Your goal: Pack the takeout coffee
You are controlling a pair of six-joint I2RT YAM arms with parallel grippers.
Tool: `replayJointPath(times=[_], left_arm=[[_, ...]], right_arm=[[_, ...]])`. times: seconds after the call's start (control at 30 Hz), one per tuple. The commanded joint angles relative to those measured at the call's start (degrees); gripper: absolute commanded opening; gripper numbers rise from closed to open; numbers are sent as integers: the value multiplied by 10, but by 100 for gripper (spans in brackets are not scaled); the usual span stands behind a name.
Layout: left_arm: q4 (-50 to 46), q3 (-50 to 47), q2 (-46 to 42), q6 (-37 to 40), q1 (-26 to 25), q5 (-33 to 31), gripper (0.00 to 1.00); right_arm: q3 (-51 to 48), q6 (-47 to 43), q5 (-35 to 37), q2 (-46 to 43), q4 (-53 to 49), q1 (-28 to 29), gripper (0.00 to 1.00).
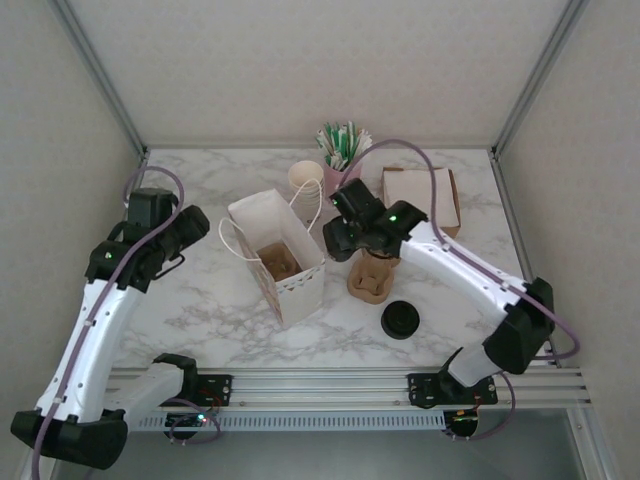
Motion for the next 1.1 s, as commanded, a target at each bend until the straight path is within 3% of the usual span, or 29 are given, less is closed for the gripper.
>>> replayJointPath(times=[0.0, 0.2, 0.37, 0.6, 0.83, 1.07], left_arm=[[47, -15, 24, -34, 36, 7, 64], [109, -28, 82, -54, 84, 62, 64], [176, -42, 150, -47, 86, 108, 65], [243, -56, 220, -48, 86, 116, 66], [287, -50, 284, -36, 48, 175, 71], [292, -80, 287, -36, 19, 175, 72]], right_arm=[[32, 12, 46, -30, -65, -5, 68], [59, 13, 74, -77, -129, -6, 68], [121, -7, 53, -111, -169, -6, 67], [261, -46, 40, -104, -233, -3, 67], [431, -82, -1, -42, -290, 19, 67], [509, -99, -23, 17, -292, 65, 67]])
